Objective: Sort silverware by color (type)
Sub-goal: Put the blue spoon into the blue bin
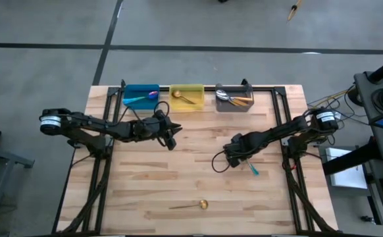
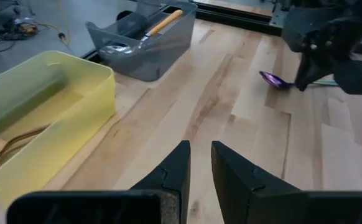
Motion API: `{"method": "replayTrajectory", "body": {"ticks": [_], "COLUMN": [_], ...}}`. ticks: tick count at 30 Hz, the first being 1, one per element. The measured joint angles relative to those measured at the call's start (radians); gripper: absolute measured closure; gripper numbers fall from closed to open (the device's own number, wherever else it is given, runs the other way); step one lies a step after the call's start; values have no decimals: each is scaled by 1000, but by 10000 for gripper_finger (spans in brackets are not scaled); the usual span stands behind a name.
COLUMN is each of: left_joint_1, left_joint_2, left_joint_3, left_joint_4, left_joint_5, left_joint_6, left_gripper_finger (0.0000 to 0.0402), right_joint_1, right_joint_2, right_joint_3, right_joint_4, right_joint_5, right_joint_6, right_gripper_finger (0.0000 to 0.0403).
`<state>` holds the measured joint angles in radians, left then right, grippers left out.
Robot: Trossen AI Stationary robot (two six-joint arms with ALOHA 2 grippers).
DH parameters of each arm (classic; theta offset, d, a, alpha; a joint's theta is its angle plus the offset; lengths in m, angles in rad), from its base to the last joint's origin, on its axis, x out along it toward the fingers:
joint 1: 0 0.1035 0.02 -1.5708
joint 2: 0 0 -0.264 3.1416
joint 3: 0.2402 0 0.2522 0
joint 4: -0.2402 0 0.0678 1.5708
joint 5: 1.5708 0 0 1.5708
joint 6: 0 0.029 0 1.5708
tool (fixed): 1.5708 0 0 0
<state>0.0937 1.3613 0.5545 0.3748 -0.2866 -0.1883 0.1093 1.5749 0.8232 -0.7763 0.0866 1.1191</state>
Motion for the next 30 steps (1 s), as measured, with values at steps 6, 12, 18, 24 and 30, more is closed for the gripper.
{"method": "replayTrajectory", "body": {"ticks": [6, 12, 18, 24, 30], "left_joint_1": [0, 0, 0, 0, -2], "left_joint_2": [0, 0, 1, 1, 1], "left_joint_3": [0, 0, 0, 0, 0], "left_joint_4": [1, 12, 82, 151, 180], "left_joint_5": [-21, -21, -20, -18, 25], "left_joint_6": [0, 0, -4, 0, 5], "left_gripper_finger": [354, 354, 354, 351, 317], "right_joint_1": [2, 1, -4, -25, -57], "right_joint_2": [-31, -111, -181, -177, -121], "right_joint_3": [27, 56, 48, 38, 34], "right_joint_4": [17, 129, 438, 790, 1112], "right_joint_5": [27, 154, 282, 365, 370], "right_joint_6": [-72, -177, -361, -600, -813], "right_gripper_finger": [388, 389, 390, 390, 390]}}
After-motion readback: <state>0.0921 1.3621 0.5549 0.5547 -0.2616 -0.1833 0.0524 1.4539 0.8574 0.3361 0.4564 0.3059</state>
